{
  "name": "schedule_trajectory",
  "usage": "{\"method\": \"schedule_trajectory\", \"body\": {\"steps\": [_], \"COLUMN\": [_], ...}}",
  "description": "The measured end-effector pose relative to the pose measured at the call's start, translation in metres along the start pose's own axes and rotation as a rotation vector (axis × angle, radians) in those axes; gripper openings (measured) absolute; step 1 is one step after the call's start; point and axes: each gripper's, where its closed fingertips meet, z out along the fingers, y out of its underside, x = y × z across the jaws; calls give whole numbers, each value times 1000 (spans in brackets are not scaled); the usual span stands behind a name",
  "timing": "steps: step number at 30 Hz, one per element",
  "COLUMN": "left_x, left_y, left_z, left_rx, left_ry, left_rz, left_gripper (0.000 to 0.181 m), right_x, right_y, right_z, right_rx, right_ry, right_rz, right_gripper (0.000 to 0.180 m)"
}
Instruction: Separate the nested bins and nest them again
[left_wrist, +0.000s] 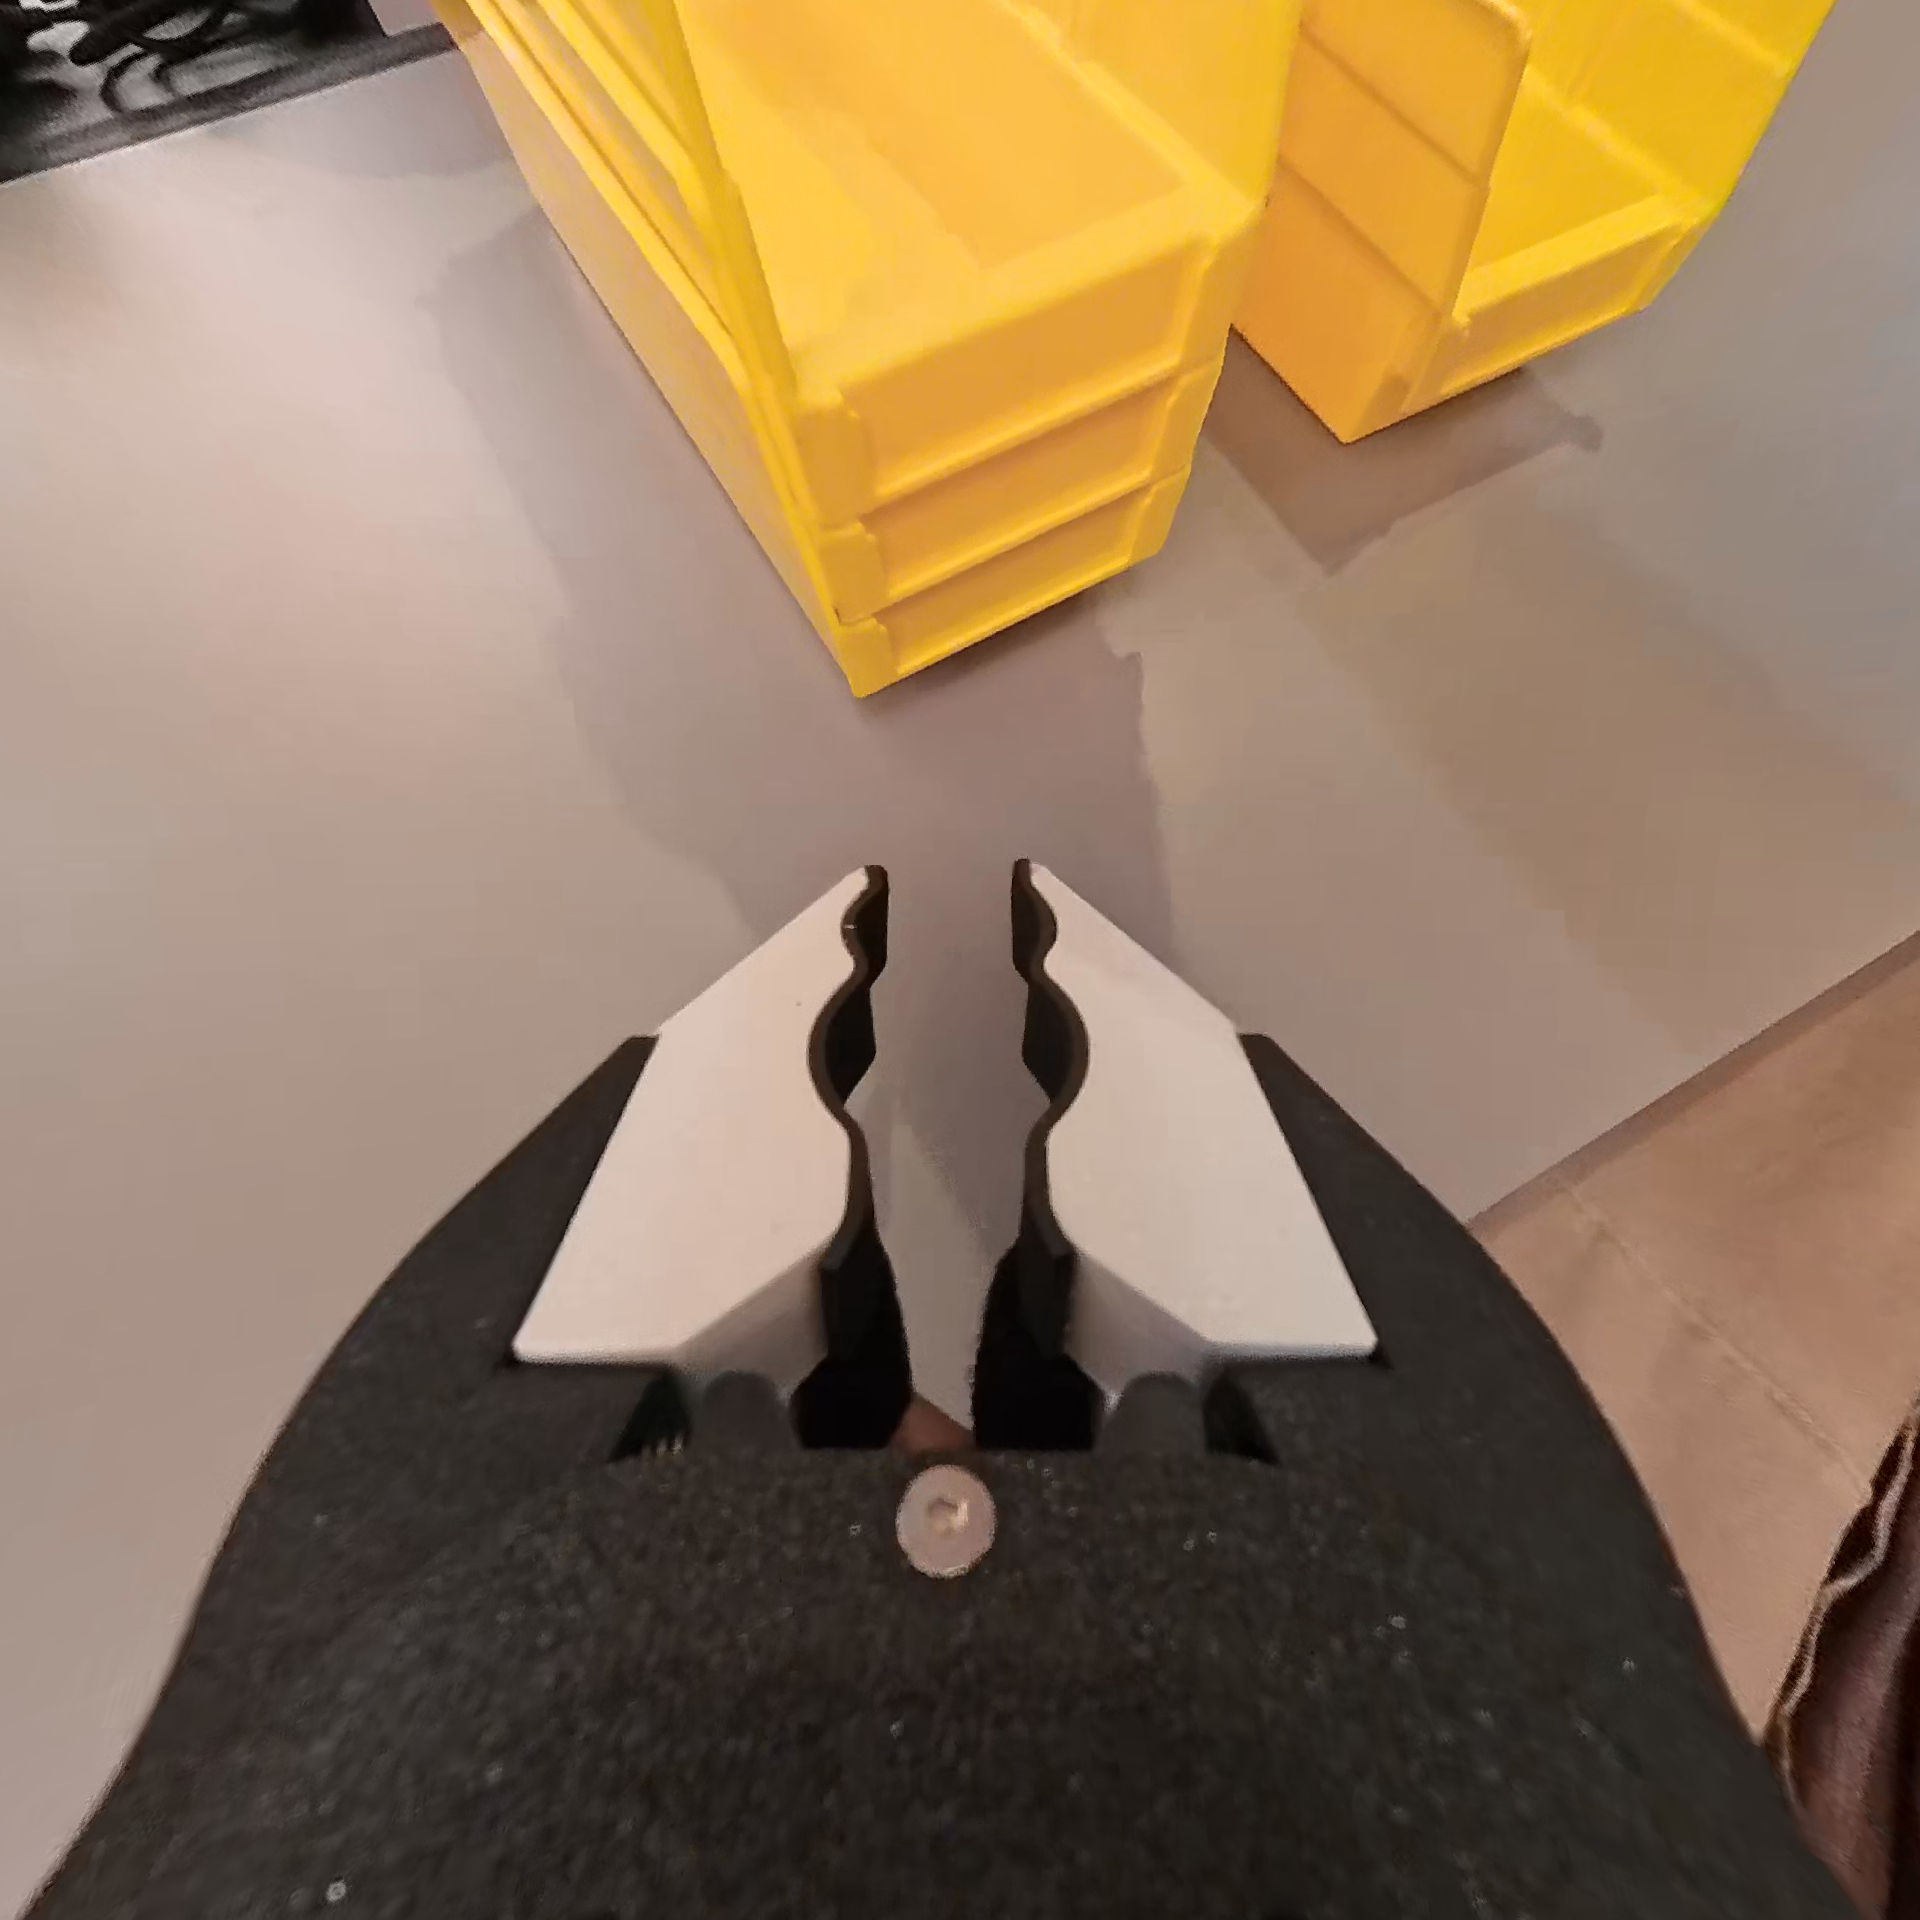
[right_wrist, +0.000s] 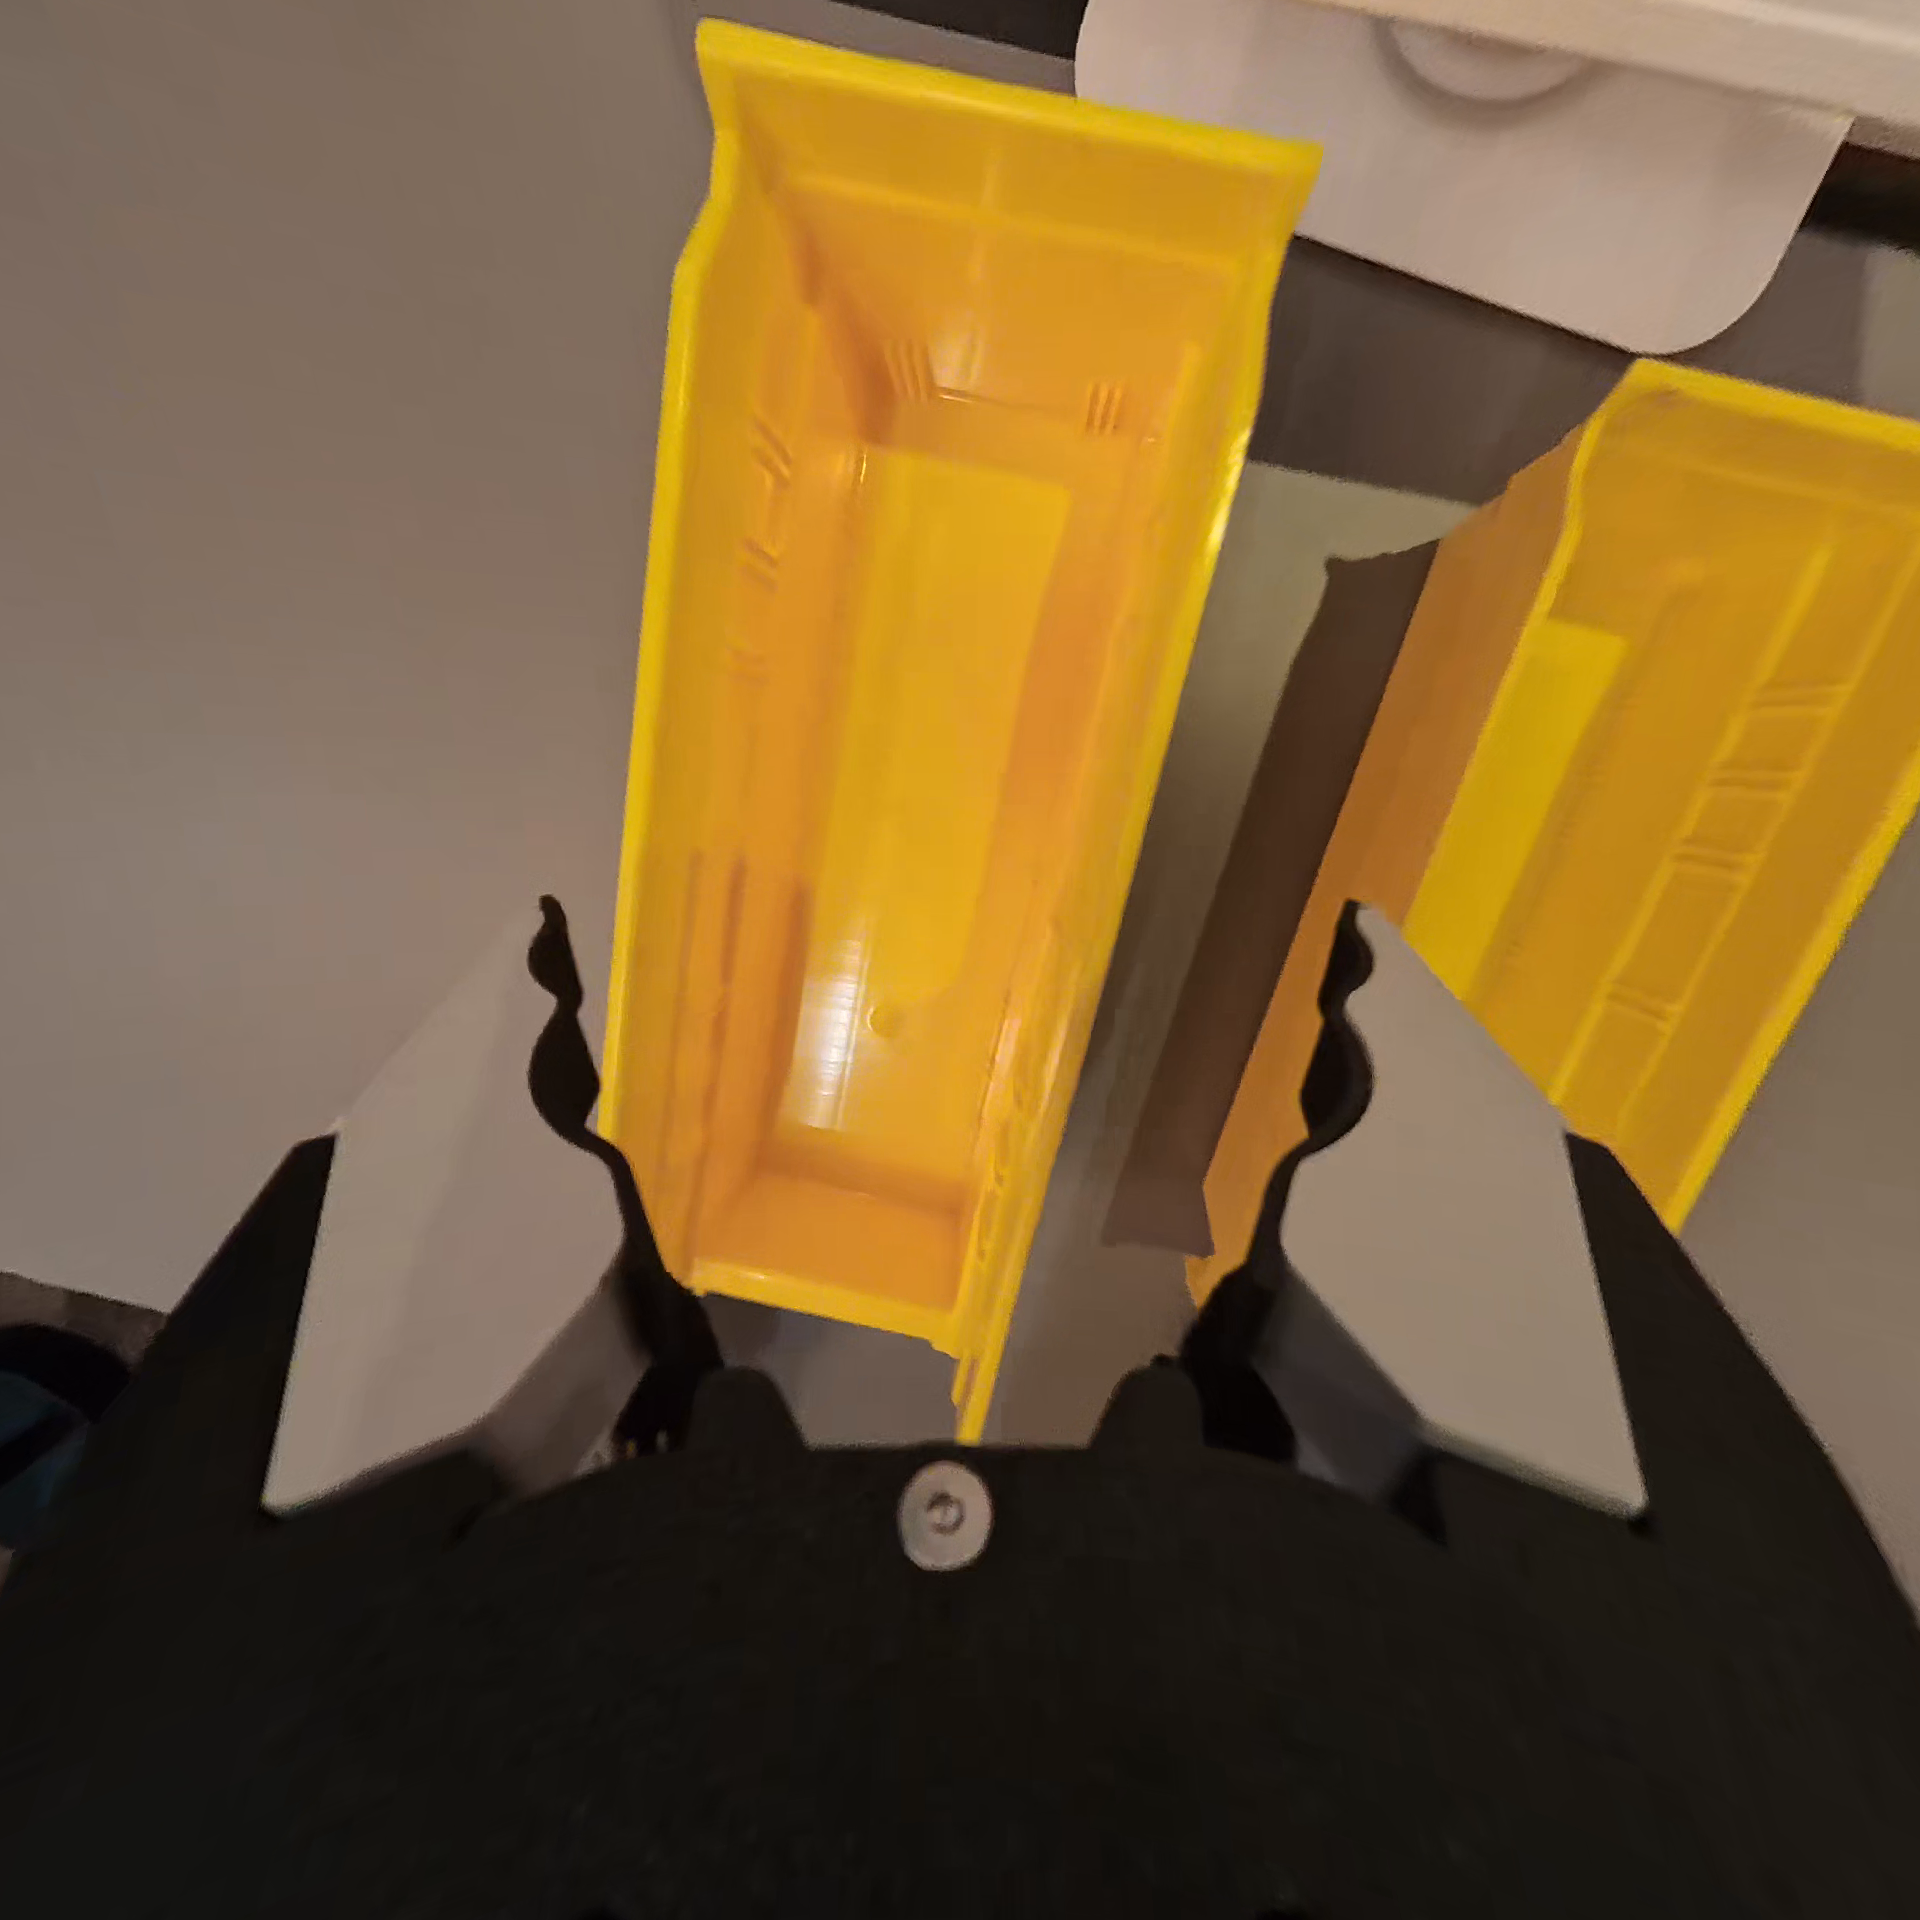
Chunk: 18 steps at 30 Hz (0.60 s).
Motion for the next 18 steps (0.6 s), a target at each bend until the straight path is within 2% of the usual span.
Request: {"method": "schedule_trajectory", "body": {"steps": [3,10,13,18], "left_x": [2,2,1,2], "left_y": [1,1,1,1], "left_z": [0,2,2,2], "left_rx": [0,-7,-6,-7], "left_ry": [0,6,7,14], "left_rz": [13,14,9,3], "left_gripper": [21,22,21,21], "right_x": [-6,-3,-12,-13], "right_y": [-2,-6,-8,-4], "right_z": [17,42,47,41], "right_rx": [-8,-62,-62,-101], "right_ry": [-4,60,42,44], "right_rz": [30,58,37,41], "right_gripper": [154,150,124,101]}}
